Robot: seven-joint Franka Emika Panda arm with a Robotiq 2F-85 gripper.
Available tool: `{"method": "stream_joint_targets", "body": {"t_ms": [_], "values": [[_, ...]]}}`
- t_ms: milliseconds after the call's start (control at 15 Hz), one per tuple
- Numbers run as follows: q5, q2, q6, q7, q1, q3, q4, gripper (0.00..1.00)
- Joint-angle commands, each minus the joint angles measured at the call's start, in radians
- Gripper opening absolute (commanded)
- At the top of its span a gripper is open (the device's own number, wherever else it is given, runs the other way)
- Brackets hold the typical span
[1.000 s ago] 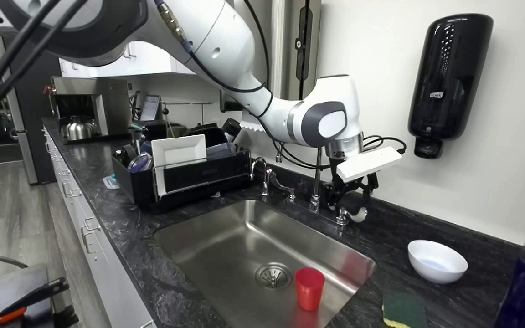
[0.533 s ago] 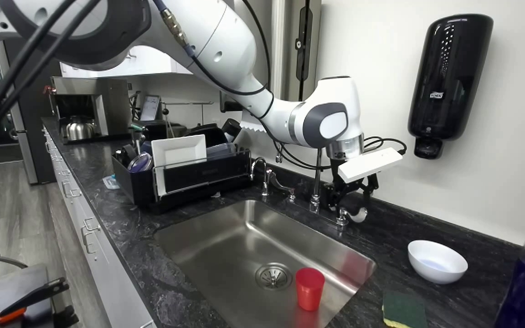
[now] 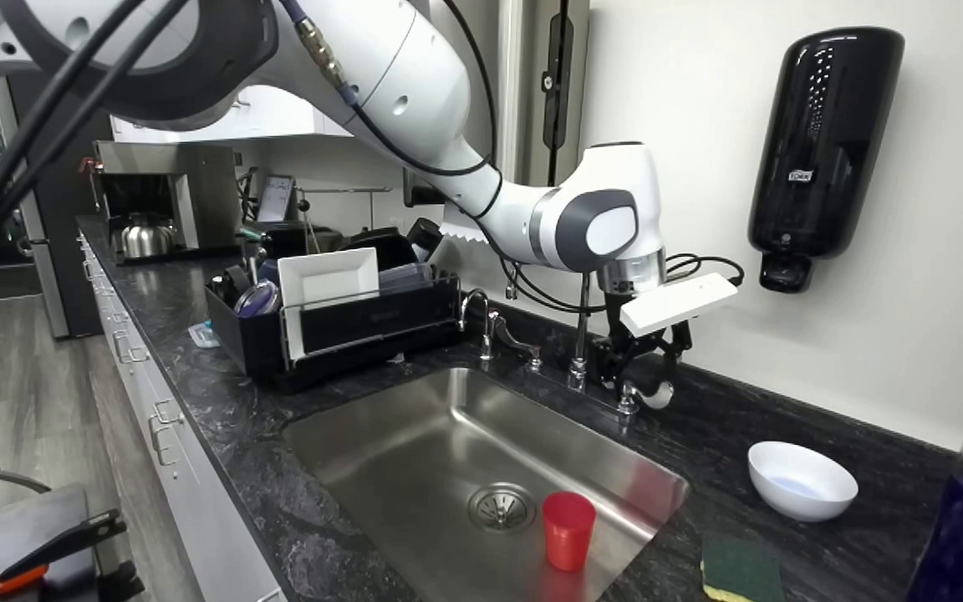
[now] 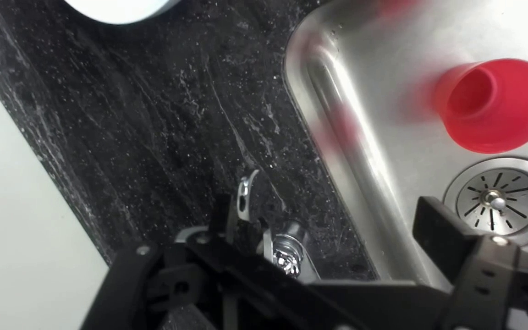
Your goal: Use the faucet handle on the right to open the faucet
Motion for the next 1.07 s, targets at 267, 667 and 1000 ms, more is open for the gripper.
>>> {"method": "stream_joint_targets", "body": {"t_ms": [267, 667, 1000], "values": [[-0.013, 0.07, 0.008, -0.002, -0.002, 0.001, 0.093, 1.0], [-0.01, 0.074, -0.028, -0.03, -0.011, 0.013, 0.109, 1.0], [0.0, 0.067, -0.033, -0.067, -0.021, 0.028, 0.098, 1.0]]}}
